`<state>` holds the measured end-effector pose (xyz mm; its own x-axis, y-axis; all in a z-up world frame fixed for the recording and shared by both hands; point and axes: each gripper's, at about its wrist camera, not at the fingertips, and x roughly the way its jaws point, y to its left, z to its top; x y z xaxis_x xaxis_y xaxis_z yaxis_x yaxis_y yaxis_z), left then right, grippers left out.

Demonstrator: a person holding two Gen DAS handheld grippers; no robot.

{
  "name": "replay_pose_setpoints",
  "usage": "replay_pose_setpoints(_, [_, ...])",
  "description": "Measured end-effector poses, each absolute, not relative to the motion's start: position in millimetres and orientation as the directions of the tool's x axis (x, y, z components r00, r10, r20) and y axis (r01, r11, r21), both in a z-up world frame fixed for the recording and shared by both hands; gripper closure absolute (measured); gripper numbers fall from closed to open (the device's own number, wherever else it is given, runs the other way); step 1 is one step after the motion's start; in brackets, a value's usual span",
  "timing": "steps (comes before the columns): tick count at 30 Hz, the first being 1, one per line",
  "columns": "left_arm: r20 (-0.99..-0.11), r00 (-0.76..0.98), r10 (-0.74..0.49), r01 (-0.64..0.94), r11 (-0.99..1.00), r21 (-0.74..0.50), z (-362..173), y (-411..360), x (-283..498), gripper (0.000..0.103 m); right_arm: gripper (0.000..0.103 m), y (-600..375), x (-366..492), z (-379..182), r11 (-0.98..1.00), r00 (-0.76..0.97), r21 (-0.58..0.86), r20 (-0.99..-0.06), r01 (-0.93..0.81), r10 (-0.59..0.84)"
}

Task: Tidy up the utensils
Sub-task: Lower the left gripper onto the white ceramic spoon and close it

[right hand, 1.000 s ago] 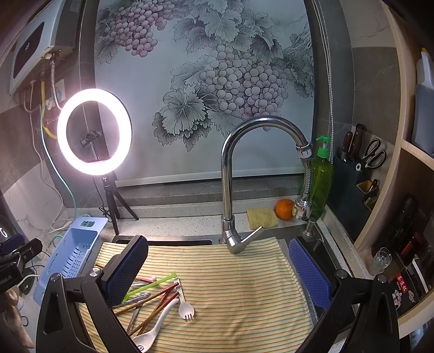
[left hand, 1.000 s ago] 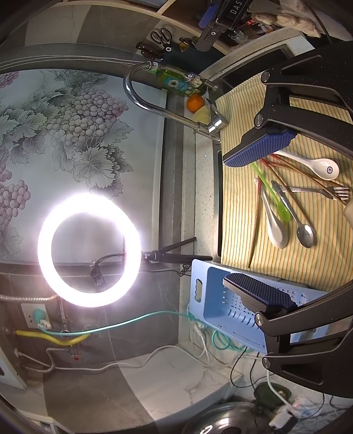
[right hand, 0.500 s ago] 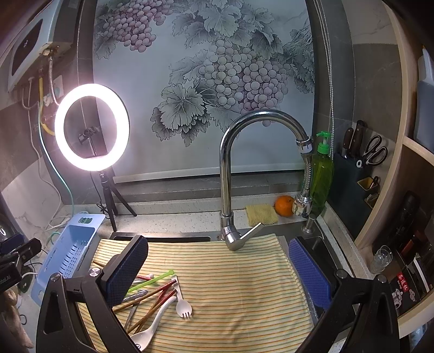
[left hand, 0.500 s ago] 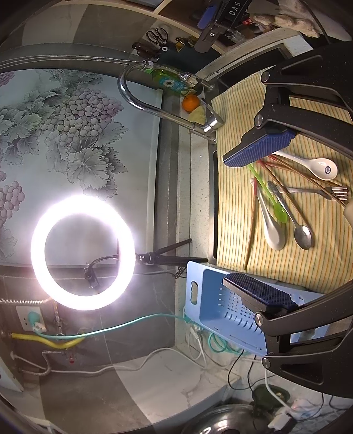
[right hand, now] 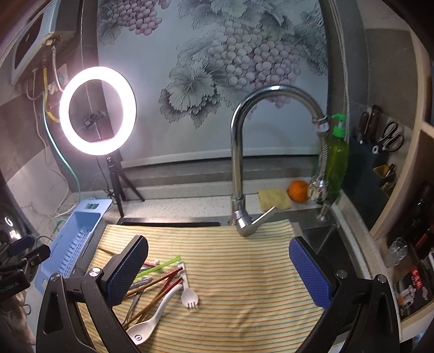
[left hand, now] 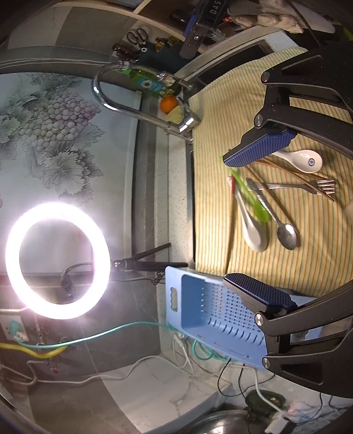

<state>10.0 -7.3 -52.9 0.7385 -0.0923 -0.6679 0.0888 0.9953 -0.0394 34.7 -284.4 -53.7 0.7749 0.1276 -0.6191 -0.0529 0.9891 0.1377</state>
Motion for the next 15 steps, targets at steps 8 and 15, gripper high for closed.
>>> replay_pose_setpoints(8, [-0.734,0.657,-0.172,0.197,0.979,-0.053,-89.9,-21.6,-4.3,0.022,0.0,-278.7,56.9,-100.6,0.976,0.648,0.204,-0.733,-0.082,0.207])
replay_pose_setpoints(15, [-0.792,0.557,-0.248,0.269,0.957,-0.111,-127.7,-36.9,-17.0,0.022,0.0,-271.8,71.7,-128.8,0.953,0.551,0.259,-0.778,-0.158,0.303])
